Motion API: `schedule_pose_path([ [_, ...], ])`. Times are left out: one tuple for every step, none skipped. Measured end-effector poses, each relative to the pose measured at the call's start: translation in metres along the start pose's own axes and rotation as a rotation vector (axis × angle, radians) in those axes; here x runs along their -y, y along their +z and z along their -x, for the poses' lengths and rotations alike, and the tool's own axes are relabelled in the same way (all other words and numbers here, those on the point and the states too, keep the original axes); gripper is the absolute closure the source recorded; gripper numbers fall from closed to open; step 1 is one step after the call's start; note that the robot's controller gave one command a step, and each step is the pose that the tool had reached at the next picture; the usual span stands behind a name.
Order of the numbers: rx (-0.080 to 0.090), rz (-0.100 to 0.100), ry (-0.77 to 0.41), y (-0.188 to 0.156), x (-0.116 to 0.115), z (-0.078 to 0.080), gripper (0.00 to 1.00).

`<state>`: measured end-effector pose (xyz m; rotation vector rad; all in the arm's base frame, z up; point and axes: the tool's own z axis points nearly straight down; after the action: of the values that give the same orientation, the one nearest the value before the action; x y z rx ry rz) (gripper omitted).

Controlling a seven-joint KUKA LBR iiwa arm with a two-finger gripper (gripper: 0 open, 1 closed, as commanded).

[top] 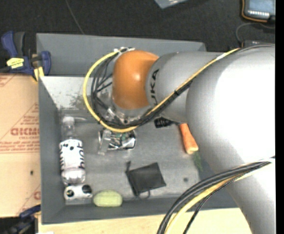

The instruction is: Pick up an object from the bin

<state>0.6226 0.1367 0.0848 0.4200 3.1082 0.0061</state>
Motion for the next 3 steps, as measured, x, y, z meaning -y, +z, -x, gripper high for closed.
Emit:
schedule_pose_path([
  [0.001, 0.004, 0.060, -0.002, 0.030, 0.003, 0.00],
  [-0.001, -0.001, 0.140, -0.017, 0.064, 0.000, 0.00],
  [0.000, 0.001, 0.202, -0.032, 0.072, -0.004, 0.00],
])
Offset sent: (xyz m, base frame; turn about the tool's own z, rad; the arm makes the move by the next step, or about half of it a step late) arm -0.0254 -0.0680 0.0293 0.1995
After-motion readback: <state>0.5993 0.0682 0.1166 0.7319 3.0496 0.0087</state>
